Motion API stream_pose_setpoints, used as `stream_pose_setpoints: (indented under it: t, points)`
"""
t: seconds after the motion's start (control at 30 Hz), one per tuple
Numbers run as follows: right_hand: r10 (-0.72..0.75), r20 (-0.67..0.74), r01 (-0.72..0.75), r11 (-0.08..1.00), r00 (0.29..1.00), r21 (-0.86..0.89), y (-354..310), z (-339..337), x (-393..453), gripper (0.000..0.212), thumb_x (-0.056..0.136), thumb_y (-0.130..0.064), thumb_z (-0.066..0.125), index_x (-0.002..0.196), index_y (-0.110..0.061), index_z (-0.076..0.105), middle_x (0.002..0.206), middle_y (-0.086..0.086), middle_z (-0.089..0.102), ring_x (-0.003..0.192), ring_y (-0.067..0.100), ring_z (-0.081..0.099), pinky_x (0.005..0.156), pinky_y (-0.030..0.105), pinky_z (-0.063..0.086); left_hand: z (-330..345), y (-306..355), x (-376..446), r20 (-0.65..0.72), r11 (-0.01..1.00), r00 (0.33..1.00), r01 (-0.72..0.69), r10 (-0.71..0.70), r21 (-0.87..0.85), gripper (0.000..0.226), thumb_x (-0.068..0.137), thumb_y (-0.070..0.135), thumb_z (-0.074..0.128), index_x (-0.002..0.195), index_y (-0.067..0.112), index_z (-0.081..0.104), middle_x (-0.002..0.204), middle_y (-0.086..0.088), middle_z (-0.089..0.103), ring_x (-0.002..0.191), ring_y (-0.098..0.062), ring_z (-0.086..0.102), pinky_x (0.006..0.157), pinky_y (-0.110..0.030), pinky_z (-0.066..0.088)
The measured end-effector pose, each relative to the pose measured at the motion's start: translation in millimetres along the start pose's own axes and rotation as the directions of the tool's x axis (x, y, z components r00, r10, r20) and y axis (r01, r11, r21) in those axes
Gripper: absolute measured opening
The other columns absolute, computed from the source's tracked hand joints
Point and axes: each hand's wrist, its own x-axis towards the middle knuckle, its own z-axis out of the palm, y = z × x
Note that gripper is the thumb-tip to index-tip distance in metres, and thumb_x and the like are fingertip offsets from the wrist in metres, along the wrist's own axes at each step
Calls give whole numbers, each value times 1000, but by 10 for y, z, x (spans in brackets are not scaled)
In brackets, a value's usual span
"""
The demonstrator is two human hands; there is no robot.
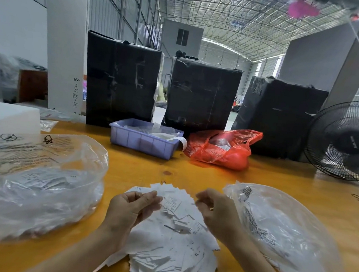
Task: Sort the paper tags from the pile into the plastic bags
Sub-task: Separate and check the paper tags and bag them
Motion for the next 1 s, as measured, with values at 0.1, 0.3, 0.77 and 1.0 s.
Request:
stream_pose_setpoints:
  t: [0.1, 0.3, 0.77, 1.0]
  points:
    - [-1, 72, 10, 993, 997, -119, 124, 62, -13, 20, 93, -7, 54, 109, -6, 66, 105, 8, 70, 97, 18, 64, 87, 32, 51, -5, -15, 4, -14, 1000, 1000, 16, -17, -24, 9, 79, 6, 68, 79, -2, 66, 83, -18, 73, 67, -20, 71, 59, -22, 55]
    - [-25, 285, 115, 946, 958, -303, 237, 254, -23, 52, 97, -10, 41, 147, -19, 29, 150, -4, 34, 138, 11, 28, 110, 20, 20, -9, -55, 0, -12, 998, 1000, -27, 28, 55, 6, 81, 3, 68, 84, -1, 66, 69, -11, 71, 50, -10, 58, 50, -17, 49]
    - [130, -26, -129, 990, 991, 49, 273, 18, 49, 22, 97, -11, 49, 111, -6, 65, 78, 2, 68, 60, 8, 58, 51, 13, 43, 0, -97, -27, 61, 993, 997, -47, 41, 105, 29, 71, 18, 73, 89, -4, 69, 84, -15, 74, 53, -10, 61, 49, -16, 48]
    - [232, 362, -430, 511, 903, 744, -33, -88, 57, 20, 93, 2, 50, 110, -5, 58, 95, 22, 72, 87, 35, 70, 68, 34, 59, 12, -123, -41, 136, 983, 991, -24, -1, 184, 23, 77, 16, 72, 90, -3, 70, 88, -12, 74, 71, -20, 71, 59, -21, 50]
